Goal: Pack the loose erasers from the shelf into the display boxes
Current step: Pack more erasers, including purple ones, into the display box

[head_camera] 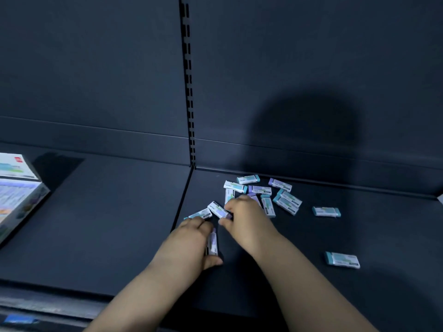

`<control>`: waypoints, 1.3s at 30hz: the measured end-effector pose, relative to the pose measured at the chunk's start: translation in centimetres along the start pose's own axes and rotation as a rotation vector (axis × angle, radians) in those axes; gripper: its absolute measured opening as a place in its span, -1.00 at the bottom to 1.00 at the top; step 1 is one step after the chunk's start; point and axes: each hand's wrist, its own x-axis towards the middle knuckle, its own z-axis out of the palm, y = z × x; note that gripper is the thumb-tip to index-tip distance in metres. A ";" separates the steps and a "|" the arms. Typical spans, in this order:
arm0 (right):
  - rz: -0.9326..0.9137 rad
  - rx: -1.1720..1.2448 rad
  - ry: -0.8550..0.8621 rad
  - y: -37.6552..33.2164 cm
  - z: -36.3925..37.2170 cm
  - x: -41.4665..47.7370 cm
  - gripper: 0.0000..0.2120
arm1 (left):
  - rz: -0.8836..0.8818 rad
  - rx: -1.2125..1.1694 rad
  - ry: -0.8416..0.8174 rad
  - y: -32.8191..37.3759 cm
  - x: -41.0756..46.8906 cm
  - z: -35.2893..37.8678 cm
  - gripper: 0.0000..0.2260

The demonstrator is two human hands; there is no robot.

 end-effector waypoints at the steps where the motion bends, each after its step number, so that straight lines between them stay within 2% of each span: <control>1: 0.004 -0.039 -0.007 -0.2 0.3 0.0 -0.74 | 0.005 -0.002 -0.001 0.0 0.0 0.0 -0.38; 6: 0.026 -0.141 -0.010 0.2 -0.2 -0.6 -0.75 | 0.014 -0.002 -0.002 -0.2 0.5 -0.2 -0.39; 11: 0.053 0.039 0.033 1.4 -2.5 -2.2 -0.77 | 0.016 0.019 -0.038 0.1 1.5 -0.4 -0.37; 16: -0.019 0.034 -0.238 2.2 -3.0 -2.2 -0.75 | 0.010 0.029 -0.074 0.2 2.0 -0.5 -0.36; 18: 0.000 0.011 -0.253 1.6 -2.1 -1.6 -0.75 | 0.018 0.029 -0.074 0.2 2.0 -0.6 -0.37; 21: -0.006 -0.033 -0.183 0.9 -1.2 -1.5 -0.76 | 0.035 0.037 -0.059 0.1 2.1 -0.5 -0.39; 23: -0.020 -0.035 -0.174 1.2 -1.3 -2.0 -0.68 | 0.038 0.034 -0.055 0.2 2.1 -0.5 -0.39; 27: -0.014 -0.073 -0.307 1.9 -1.8 -3.1 -0.34 | 0.050 0.029 -0.063 0.1 2.2 -0.6 -0.39; 39: 0.045 -0.067 -0.282 0.8 -1.3 -3.2 -0.35 | 0.077 0.031 -0.088 0.9 2.5 -0.4 -0.37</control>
